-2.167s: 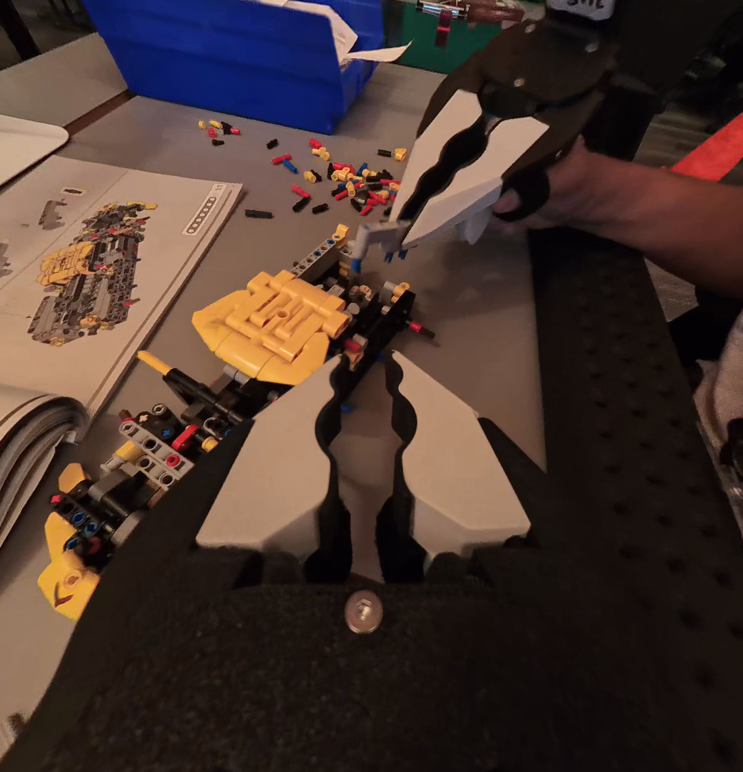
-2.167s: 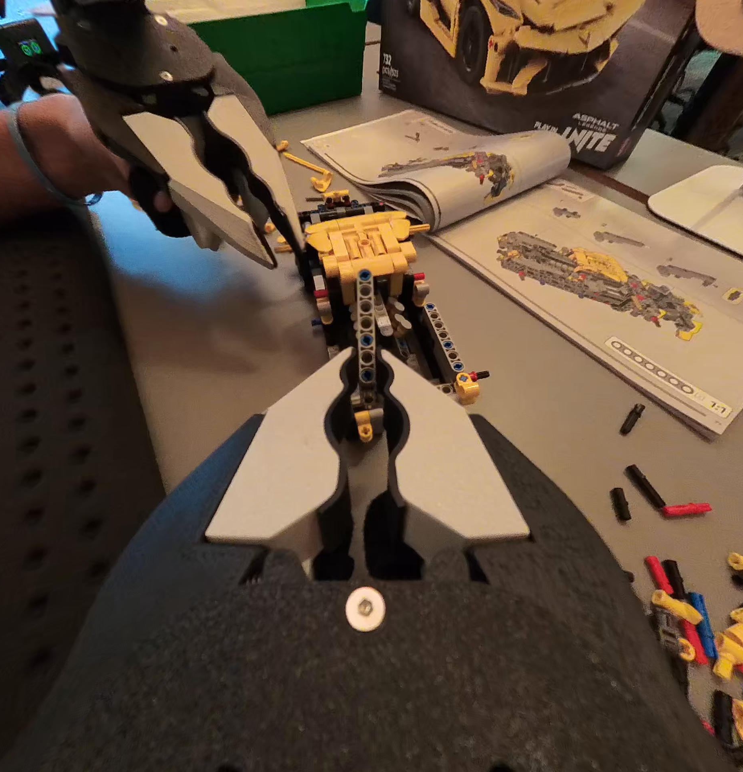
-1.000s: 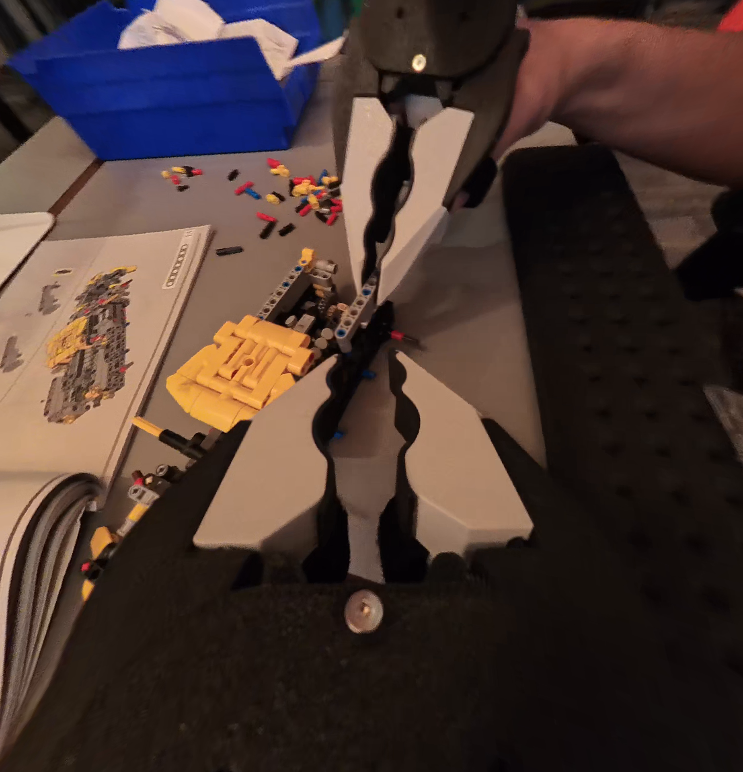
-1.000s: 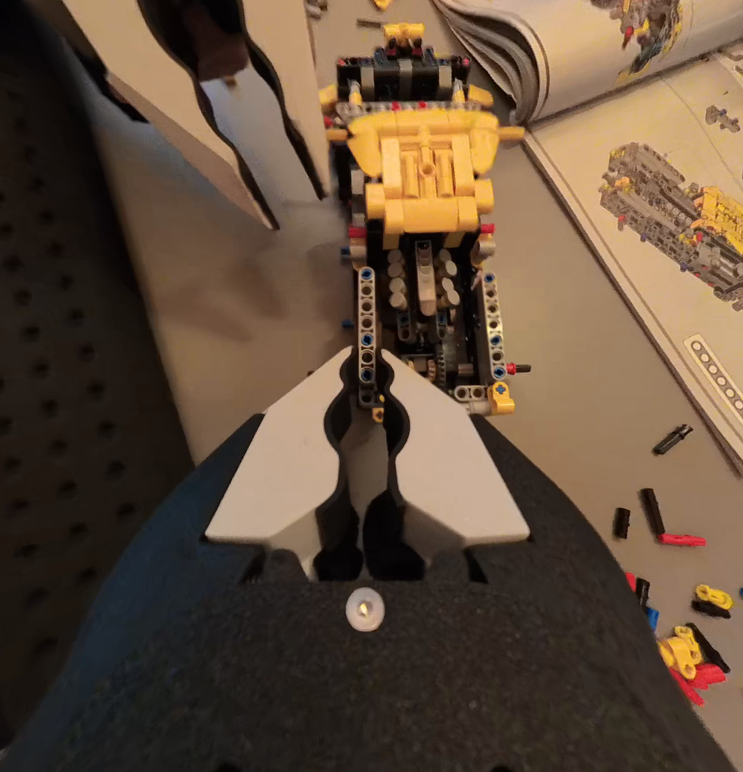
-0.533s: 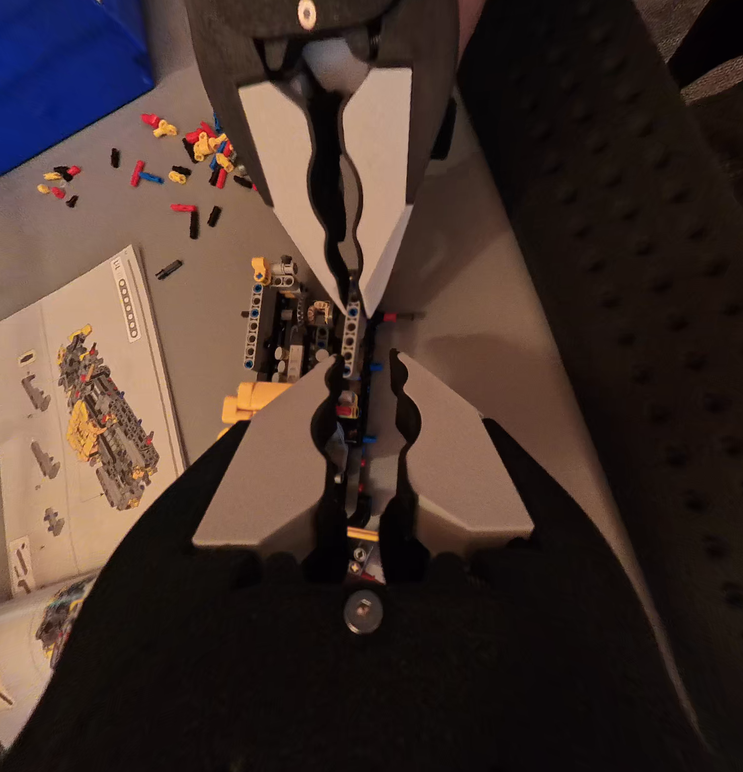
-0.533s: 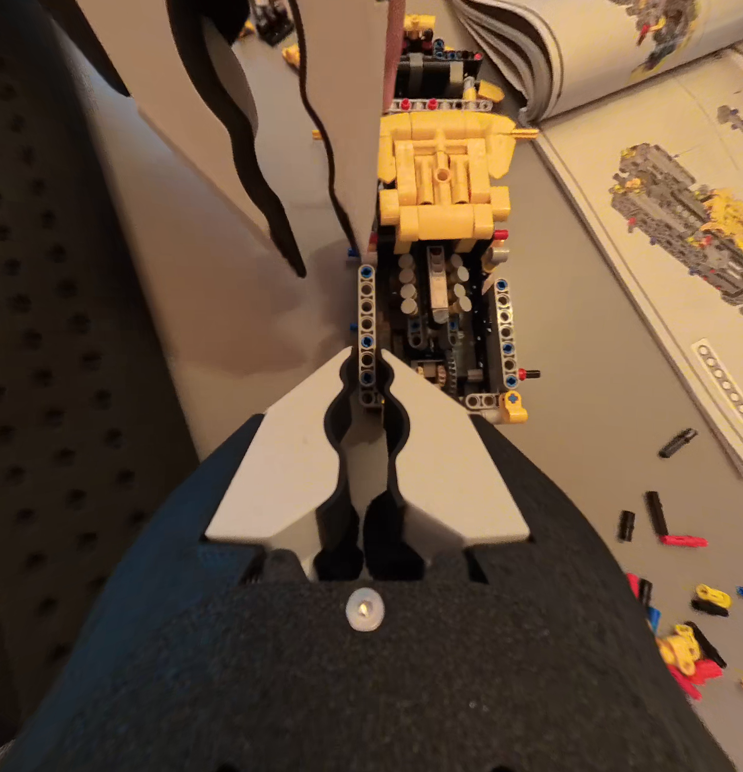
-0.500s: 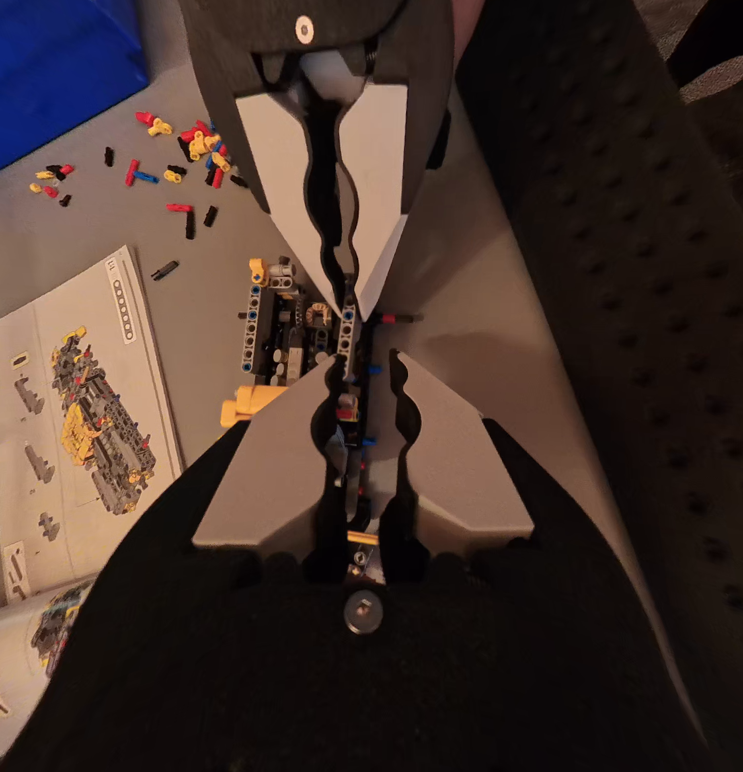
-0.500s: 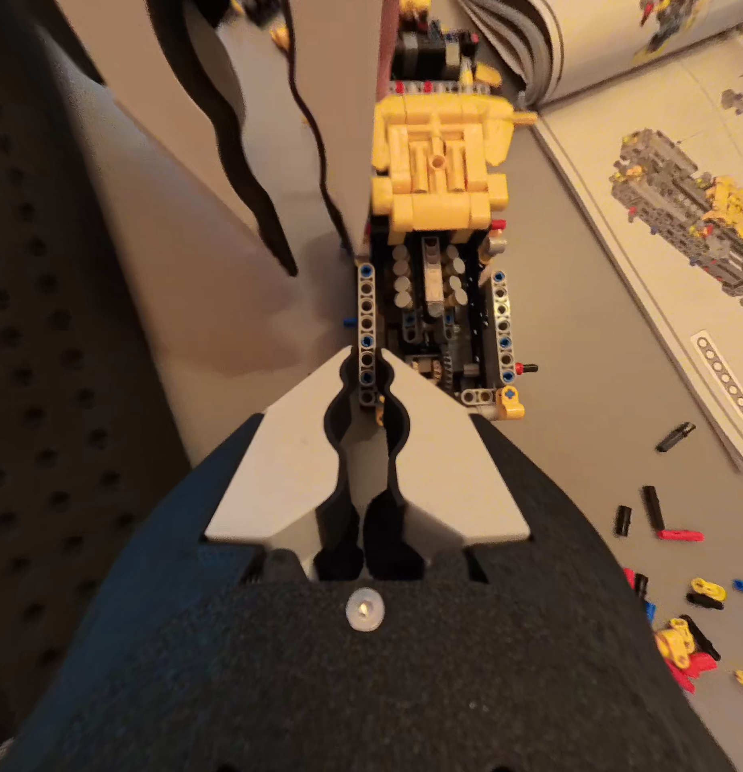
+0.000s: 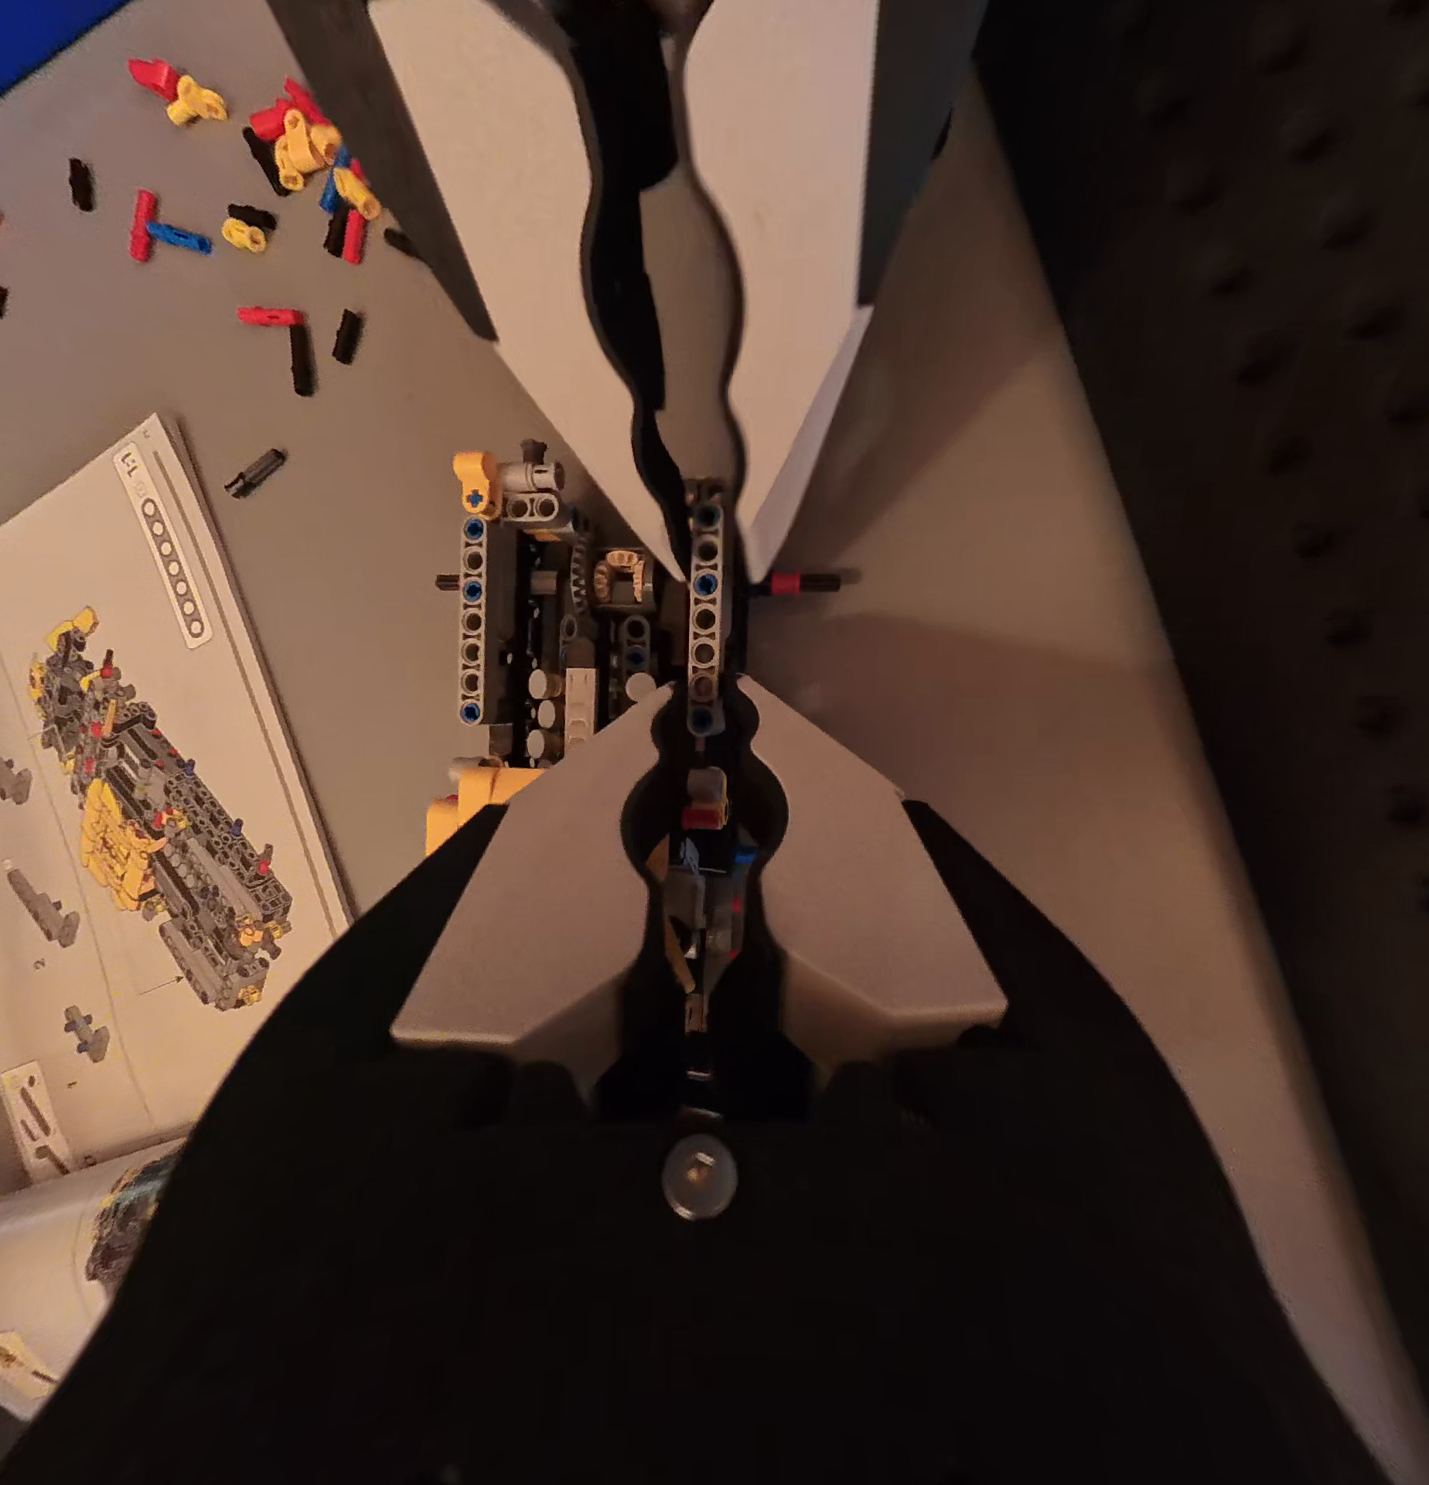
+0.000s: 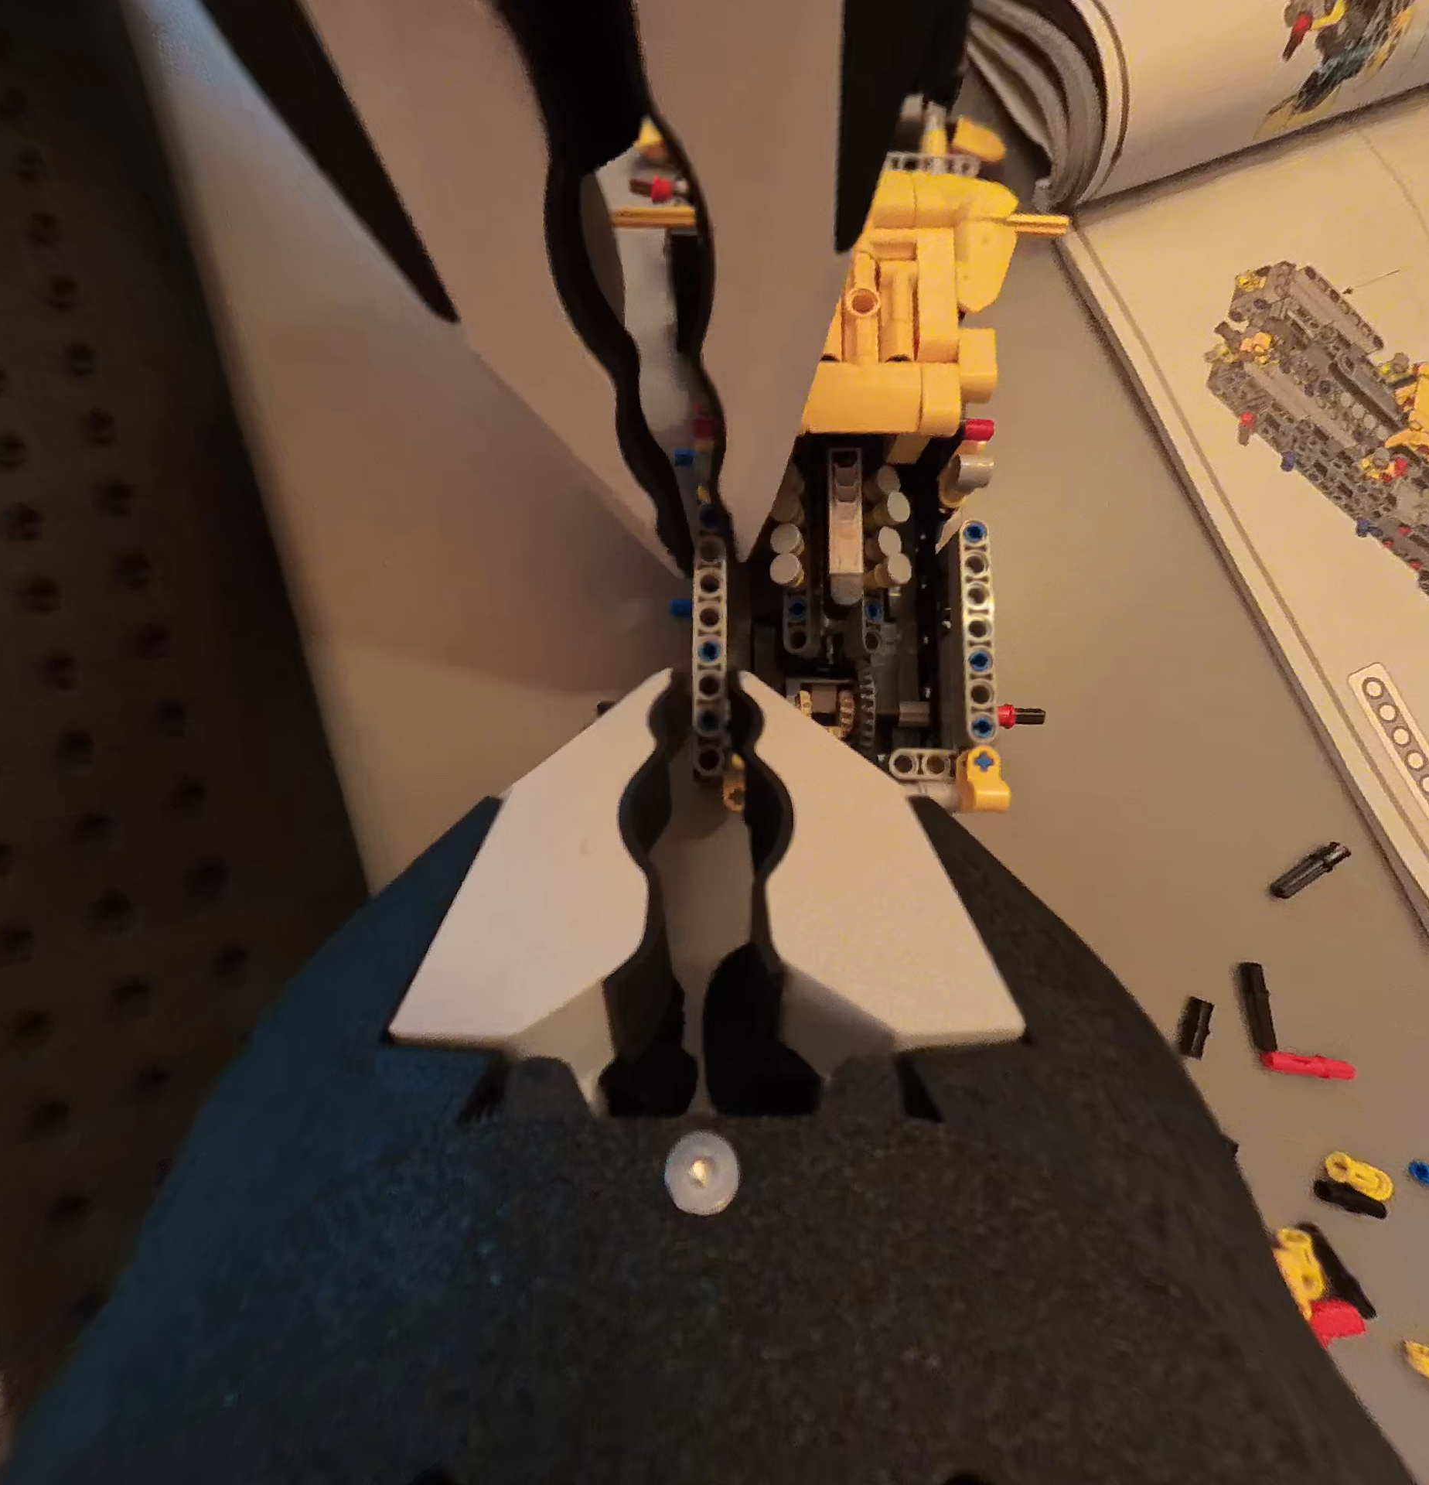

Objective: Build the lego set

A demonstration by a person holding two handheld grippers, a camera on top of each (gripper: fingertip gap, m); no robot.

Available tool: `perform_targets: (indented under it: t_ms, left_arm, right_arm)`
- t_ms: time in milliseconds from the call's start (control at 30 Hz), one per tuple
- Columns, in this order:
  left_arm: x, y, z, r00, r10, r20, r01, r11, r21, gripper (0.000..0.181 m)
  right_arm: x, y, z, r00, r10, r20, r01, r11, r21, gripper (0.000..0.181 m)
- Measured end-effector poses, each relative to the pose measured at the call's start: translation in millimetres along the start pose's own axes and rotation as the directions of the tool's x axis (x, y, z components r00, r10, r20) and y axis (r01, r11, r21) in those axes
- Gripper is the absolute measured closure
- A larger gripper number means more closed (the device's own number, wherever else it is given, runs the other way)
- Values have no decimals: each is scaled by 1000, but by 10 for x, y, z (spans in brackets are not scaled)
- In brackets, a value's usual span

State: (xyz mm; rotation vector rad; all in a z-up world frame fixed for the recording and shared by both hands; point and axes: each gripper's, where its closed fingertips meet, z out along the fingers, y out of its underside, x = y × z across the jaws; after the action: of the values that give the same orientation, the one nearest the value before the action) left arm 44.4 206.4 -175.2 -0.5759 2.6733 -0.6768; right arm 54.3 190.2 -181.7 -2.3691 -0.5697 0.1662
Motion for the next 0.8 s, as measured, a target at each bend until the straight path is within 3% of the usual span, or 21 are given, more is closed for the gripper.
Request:
perform_targets:
  t_ms: [67,167,300,533,633,800]
  left_arm:
    - [6,1,-1,1000,9,0,-9,1000,-2,174]
    - [17,1,0,1000,23,-6,-23,1000,-11,174]
    - [23,-1,2,999,15,-29,-16,1000,-19,174]
    - [15,-10,10,997,-24,-74,21,999,-38,174]
    - [1,-23,10,998,-26,-63,24,999,-23,174]
    - [-23,-40,7,1000,5,-30,-5,1000,16,173]
  right_arm:
    - [-16,62,-94,1000,-17,-6,17,999,27,160]
    - [9,60,-304,1000,17,-9,-16,993,113,164]
    - [-23,-11,-281,999,-42,-19,44,991,126,162]
    - [14,73,-55,992,-122,-28,122,992,10,174]
    - [18,89,-61,999,-22,47,23,999,-30,174]
    - [23,96,-63,995,22,99,-17,998,-54,174]
